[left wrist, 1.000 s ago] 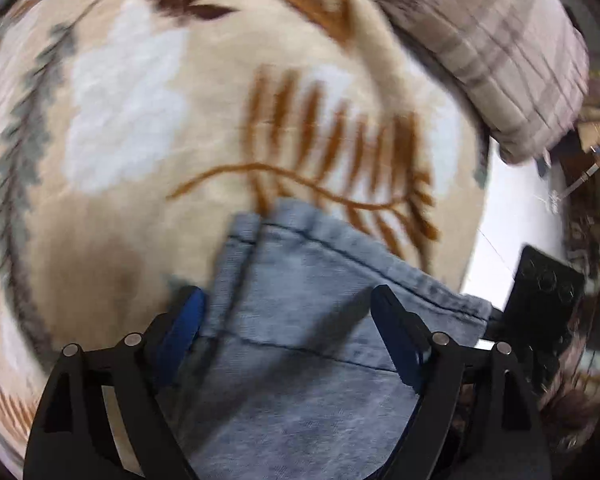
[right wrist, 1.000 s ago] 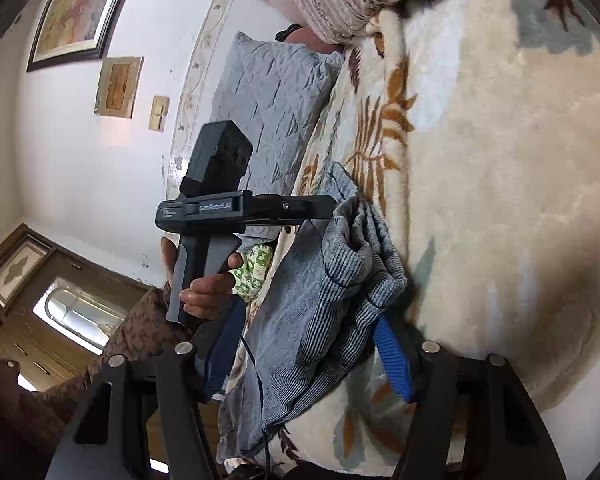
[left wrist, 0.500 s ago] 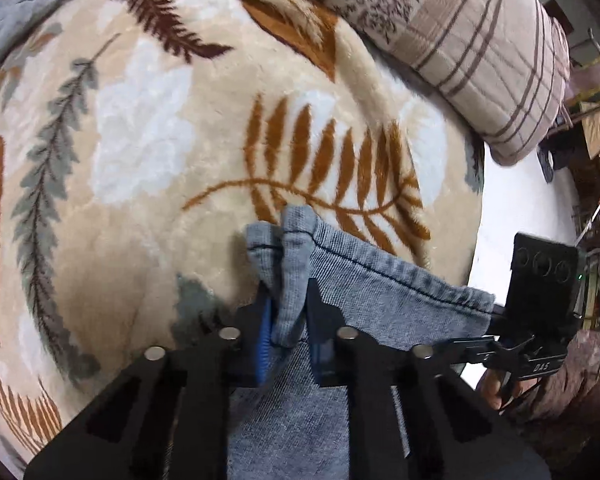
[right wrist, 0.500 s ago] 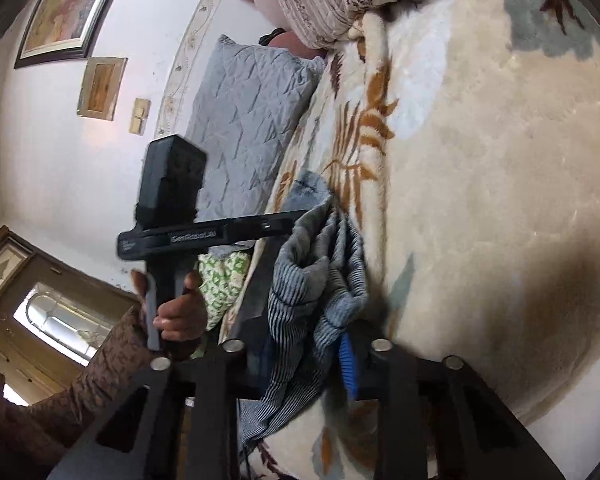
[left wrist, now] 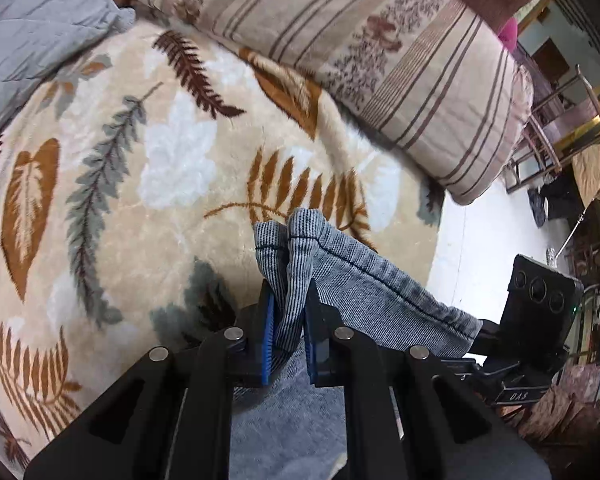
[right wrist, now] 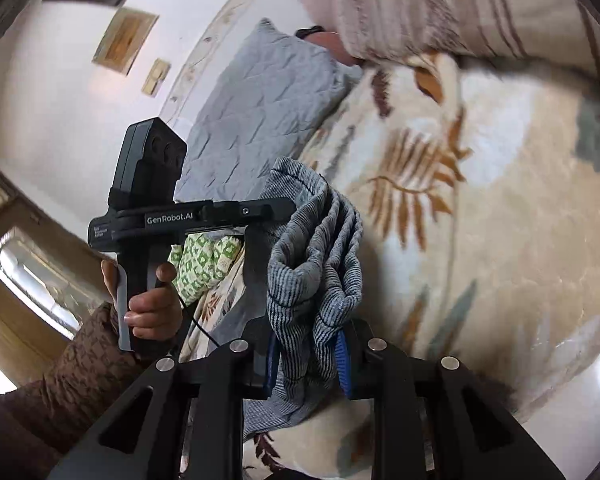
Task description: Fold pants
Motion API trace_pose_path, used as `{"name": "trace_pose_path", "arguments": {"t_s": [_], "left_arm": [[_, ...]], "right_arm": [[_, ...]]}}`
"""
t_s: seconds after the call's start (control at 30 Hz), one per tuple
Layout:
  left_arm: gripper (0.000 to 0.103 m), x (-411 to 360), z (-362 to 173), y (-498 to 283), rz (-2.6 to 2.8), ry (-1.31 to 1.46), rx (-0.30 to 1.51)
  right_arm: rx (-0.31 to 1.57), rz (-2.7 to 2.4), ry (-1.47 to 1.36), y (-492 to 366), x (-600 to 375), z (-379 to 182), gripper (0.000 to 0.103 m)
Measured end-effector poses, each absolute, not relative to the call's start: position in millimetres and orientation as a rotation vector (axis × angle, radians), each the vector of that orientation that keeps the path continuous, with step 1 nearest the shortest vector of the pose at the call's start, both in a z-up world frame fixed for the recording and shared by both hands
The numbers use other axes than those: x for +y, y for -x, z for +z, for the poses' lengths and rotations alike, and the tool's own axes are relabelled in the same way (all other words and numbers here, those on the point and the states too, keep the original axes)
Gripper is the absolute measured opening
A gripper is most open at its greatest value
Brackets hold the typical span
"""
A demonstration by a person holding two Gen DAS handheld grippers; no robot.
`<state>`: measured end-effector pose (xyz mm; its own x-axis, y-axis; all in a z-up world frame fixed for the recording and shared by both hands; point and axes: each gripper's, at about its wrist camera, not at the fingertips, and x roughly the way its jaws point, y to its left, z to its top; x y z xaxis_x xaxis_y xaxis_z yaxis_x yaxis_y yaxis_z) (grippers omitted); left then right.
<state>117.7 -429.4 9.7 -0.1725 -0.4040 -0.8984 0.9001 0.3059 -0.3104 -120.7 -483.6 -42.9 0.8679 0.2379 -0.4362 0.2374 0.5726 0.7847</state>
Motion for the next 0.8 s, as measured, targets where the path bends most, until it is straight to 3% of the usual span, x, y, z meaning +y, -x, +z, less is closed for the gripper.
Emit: {"name": "trace_pose_path", "arguments": {"t_s": [0.37, 0.8], "left_arm": [[0.01, -376, 42, -123, -1.21, -0.419, 1.212], [0.01, -300, 46, -140, -1.131, -0.312, 1.23]], "right_arm": [[0.574, 0.052, -0.801, 108, -436, 6, 0.023], [0.688, 0.17, -0.664, 71, -365, 22, 0.024]]}}
